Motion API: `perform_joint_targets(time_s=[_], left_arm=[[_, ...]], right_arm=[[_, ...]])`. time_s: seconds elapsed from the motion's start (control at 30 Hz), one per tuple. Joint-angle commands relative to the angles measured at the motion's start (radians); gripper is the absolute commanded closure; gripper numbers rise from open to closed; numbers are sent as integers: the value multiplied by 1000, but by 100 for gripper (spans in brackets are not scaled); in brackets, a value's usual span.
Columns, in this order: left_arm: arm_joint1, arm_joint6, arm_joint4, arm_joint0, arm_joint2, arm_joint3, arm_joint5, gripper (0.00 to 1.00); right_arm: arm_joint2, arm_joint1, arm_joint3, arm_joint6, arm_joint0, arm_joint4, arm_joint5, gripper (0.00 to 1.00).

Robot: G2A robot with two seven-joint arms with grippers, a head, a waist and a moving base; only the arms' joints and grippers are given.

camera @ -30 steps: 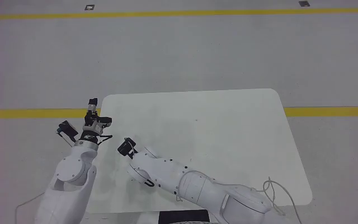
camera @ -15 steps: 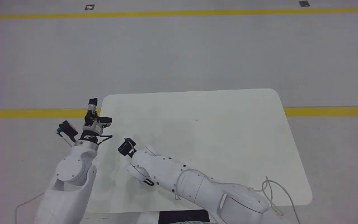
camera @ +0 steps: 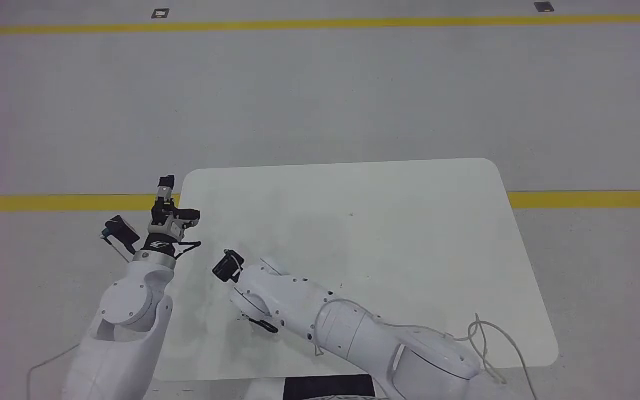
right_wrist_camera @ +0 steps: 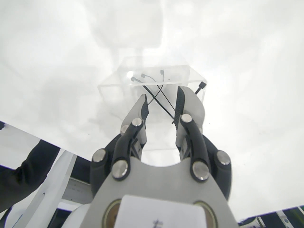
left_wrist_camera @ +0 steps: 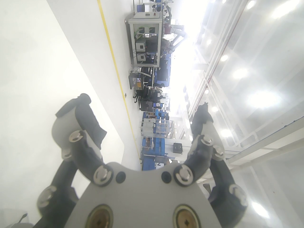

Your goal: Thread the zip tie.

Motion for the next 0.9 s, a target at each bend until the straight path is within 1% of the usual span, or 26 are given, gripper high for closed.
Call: perform_joint_targets(time_s=[0.0, 0.17, 0.3, 0.4, 0.67, 0.87], left_arm=[[0, 0, 0, 0, 0, 0, 0, 0], [0, 0, 0, 0, 0, 0, 0, 0], [0, 0, 0, 0, 0, 0, 0, 0], [0, 0, 0, 0, 0, 0, 0, 0], [0, 0, 0, 0, 0, 0, 0, 0], [0, 0, 0, 0, 0, 0, 0, 0]], right_arm=[[-2, -3, 7, 2, 6, 13, 1, 73], [-14, -9, 14, 9, 18, 34, 4, 74], [-27, -11, 5, 19, 24, 43, 12, 76], [-31, -12, 6, 36, 27, 59, -1, 76], [-32, -18, 45, 30, 39, 107, -34, 76], [-44, -24, 78, 22, 51, 141, -37, 75]])
